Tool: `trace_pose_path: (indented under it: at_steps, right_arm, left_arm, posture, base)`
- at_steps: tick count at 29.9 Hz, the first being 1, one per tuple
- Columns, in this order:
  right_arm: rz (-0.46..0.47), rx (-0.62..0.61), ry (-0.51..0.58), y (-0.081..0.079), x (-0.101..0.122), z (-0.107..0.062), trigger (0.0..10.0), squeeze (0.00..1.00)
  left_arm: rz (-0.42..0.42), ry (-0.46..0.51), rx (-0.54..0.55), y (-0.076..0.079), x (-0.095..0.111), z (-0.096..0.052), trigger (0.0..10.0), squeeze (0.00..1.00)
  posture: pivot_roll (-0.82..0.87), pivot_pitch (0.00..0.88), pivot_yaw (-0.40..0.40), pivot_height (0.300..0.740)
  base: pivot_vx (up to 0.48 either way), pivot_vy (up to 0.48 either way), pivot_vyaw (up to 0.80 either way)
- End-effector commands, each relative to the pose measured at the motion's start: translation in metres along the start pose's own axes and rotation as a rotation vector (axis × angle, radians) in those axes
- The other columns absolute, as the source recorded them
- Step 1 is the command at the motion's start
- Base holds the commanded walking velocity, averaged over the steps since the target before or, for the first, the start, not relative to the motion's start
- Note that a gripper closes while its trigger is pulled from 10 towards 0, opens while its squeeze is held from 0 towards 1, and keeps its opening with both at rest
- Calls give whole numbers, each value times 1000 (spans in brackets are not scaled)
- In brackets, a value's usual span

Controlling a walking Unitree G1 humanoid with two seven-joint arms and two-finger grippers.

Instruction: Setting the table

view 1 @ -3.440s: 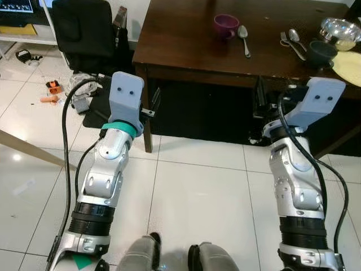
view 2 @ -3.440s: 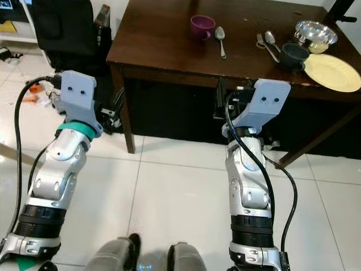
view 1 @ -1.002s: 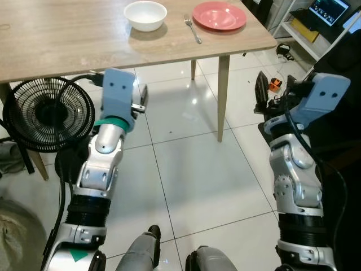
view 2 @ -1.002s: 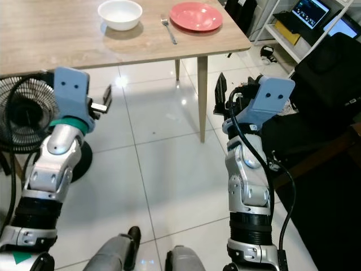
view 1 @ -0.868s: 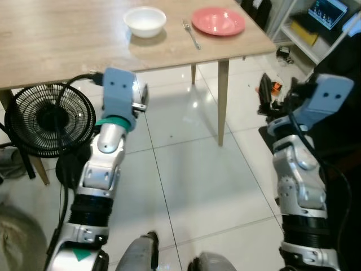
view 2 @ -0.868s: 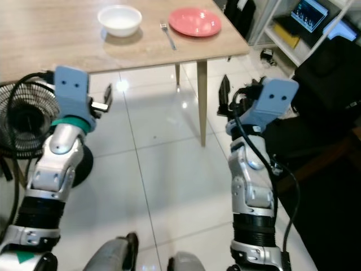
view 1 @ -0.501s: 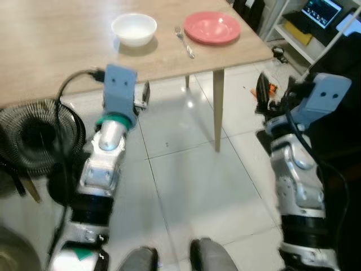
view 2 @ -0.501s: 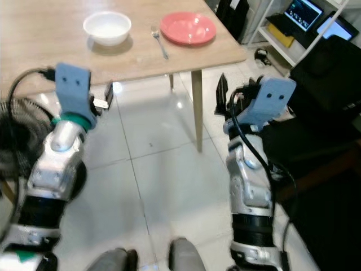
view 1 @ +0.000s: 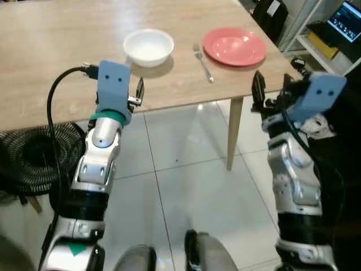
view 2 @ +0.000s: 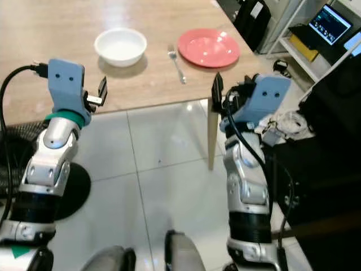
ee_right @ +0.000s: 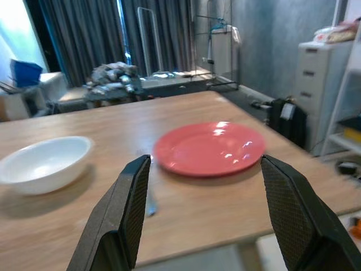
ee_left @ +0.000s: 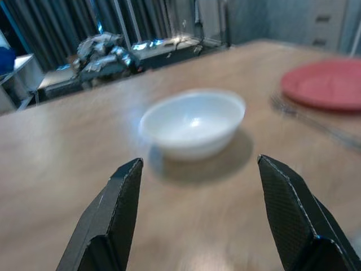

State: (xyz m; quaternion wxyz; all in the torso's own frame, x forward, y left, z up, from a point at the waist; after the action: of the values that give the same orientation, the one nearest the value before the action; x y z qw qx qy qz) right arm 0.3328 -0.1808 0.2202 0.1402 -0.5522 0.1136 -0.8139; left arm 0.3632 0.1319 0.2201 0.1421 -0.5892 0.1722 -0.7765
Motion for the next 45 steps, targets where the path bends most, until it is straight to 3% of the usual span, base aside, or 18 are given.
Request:
trace_pose_path:
  at_steps: [1,8,21,23,30,34,35,37,39,45]
  right_arm:
    - [-4,21,-33,-4,-7,-1,10000,0]
    - [-51,34,-80,-5,-16,-1,10000,0]
    - [-118,40,-108,-4,-20,5,10000,0]
    - [-165,66,-135,-5,-24,8,10000,0]
    - [-192,78,-163,-4,-27,9,10000,0]
    - [-232,62,-209,0,-35,11,10000,0]
    - [-225,37,-236,4,-42,13,10000,0]
    - [-225,37,-236,4,-42,13,10000,0]
    - [-225,-2,-282,9,-56,14,10000,0]
    - [-206,-21,-335,11,-69,16,10000,0]
  left_arm:
    - [31,3,-1,-8,-2,-3,10000,0]
    - [62,22,-23,-13,-1,-5,10000,0]
    - [56,30,-51,-8,1,-6,10000,0]
    - [45,39,-102,-2,3,-9,10000,0]
    - [38,59,-153,4,5,-14,10000,0]
    - [21,68,-219,12,5,-24,10000,0]
    - [11,58,-301,19,2,-32,10000,0]
    - [11,58,-301,19,2,-32,10000,0]
    - [27,25,-454,33,-4,-42,10000,0]
    - [27,29,-602,46,1,-50,10000,0]
  posture:
    - [51,64,11,740]
    - [56,65,7,740]
    - [59,63,7,740]
    - [64,62,7,740]
    - [64,60,7,740]
    - [76,57,3,740]
    - [91,57,-4,740]
    - [91,57,-4,740]
    - [107,61,-12,740]
    - [117,76,-17,740]
  base:
    - [458,0,0]
    - [458,0,0]
    - [421,0,0]
    - [0,0,0]
    - [0,0,0]
    - [0,0,0]
    - [0,0,0]
    - [0,0,0]
    - [0,0,0]
    - [0,0,0]
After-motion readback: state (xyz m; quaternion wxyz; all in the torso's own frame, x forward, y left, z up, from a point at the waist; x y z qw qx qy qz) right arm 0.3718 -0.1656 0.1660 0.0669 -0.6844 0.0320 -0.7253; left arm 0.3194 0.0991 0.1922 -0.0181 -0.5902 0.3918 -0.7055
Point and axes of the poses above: a point about 5 cm out from each wrist's last joint towards the gripper, its own z axis pointing out of the wrist towards the gripper, its own x axis along the axis of the wrist's last joint, y = z × x, the point moved 2 cm from there along z, pointing out of the wrist towards the gripper, and after that the axes turned 14 degrees about z, right-handed, at the moved point
